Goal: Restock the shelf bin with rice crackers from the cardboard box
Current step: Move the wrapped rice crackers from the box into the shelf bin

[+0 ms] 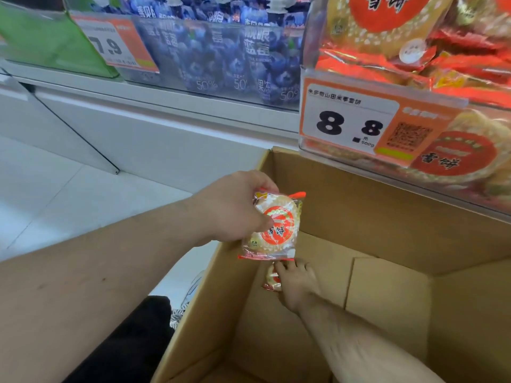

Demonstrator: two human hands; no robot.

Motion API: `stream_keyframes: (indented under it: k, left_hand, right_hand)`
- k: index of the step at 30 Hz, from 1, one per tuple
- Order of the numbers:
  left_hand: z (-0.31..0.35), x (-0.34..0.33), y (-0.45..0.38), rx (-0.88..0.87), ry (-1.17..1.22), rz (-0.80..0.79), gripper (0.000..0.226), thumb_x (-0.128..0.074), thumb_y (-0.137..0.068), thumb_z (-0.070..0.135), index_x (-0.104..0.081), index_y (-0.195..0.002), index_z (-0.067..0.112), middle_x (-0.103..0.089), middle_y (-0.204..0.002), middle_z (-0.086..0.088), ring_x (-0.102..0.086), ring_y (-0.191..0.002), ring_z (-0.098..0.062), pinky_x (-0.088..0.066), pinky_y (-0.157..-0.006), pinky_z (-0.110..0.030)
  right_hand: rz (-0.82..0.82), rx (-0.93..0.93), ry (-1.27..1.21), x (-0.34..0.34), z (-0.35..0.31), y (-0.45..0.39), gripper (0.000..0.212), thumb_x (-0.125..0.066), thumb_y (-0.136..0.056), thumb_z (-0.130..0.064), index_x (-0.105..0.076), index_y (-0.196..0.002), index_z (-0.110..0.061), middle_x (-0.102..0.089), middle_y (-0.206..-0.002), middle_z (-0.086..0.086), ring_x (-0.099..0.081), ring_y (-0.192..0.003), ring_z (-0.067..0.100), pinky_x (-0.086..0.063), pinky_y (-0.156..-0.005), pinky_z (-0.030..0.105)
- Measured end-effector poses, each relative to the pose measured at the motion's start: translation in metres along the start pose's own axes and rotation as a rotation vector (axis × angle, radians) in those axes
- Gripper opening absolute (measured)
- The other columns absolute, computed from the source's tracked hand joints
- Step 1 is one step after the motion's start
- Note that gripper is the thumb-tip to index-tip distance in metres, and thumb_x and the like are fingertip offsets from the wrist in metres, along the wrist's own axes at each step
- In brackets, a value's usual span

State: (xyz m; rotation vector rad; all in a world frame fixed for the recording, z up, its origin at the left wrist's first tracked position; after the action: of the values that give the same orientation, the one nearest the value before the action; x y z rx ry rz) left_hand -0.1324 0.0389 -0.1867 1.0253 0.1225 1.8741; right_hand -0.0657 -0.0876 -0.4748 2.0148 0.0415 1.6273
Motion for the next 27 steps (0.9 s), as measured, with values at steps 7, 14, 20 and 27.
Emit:
stream_keyframes:
  k: [7, 14, 20, 27]
  left_hand:
    - [0.001, -0.001, 0.004, -0.009, 0.043, -0.021, 0.041, -0.064, -0.086, 0.006, -0.055, -0.115, 0.033, -0.063, -0.111, 0.002, -0.064, -0.097, -0.016, -0.058, -0.082, -0.036]
    - [0.021, 0.000, 0.025, -0.113, 0.025, -0.072, 0.051, -0.057, -0.088, 0.002, -0.053, -0.128, 0.033, -0.058, -0.108, 0.001, -0.062, -0.093, -0.018, -0.057, -0.071, -0.031]
    - [0.059, -0.010, 0.055, -0.255, 0.040, -0.164, 0.050, -0.059, -0.084, 0.002, -0.054, -0.124, 0.031, -0.064, -0.104, -0.012, -0.067, -0.085, -0.031, -0.056, -0.080, -0.046]
    - [0.091, -0.024, 0.086, -0.388, 0.276, -0.368, 0.062, -0.068, -0.060, 0.001, -0.057, -0.118, 0.020, -0.066, -0.107, -0.011, -0.065, -0.090, -0.026, -0.056, -0.069, -0.034]
  right_hand:
    - [0.128, -0.051, -0.161, 0.024, 0.037, 0.059, 0.064, -0.069, -0.068, -0.038, -0.043, -0.124, -0.023, -0.043, -0.125, -0.002, -0.045, -0.117, 0.022, -0.034, -0.095, 0.030]
    - [0.699, 0.148, -0.211, 0.143, 0.052, 0.164, 0.057, -0.066, -0.055, -0.040, -0.048, -0.106, -0.023, -0.046, -0.121, -0.004, -0.052, -0.102, 0.019, -0.041, -0.077, 0.033]
    - [0.930, 0.153, -0.200, 0.234, 0.033, 0.228, 0.058, -0.066, -0.060, -0.038, -0.047, -0.113, -0.023, -0.049, -0.127, -0.002, -0.051, -0.113, 0.016, -0.038, -0.082, 0.032]
    - [0.841, 0.252, -0.095, 0.279, 0.027, 0.258, 0.058, -0.071, -0.064, -0.032, -0.050, -0.117, -0.018, -0.048, -0.127, -0.002, -0.053, -0.115, 0.019, -0.050, -0.081, 0.042]
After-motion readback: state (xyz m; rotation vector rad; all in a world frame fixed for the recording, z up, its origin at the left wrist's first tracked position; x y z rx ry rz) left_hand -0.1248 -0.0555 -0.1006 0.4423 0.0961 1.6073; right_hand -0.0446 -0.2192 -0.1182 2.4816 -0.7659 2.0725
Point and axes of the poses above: each hand's wrist, its own y-axis away from the middle knuckle, its own x-axis out of the back of the hand, z = x × y, the point moved 2 cm from there along -y, towards the middle knuckle
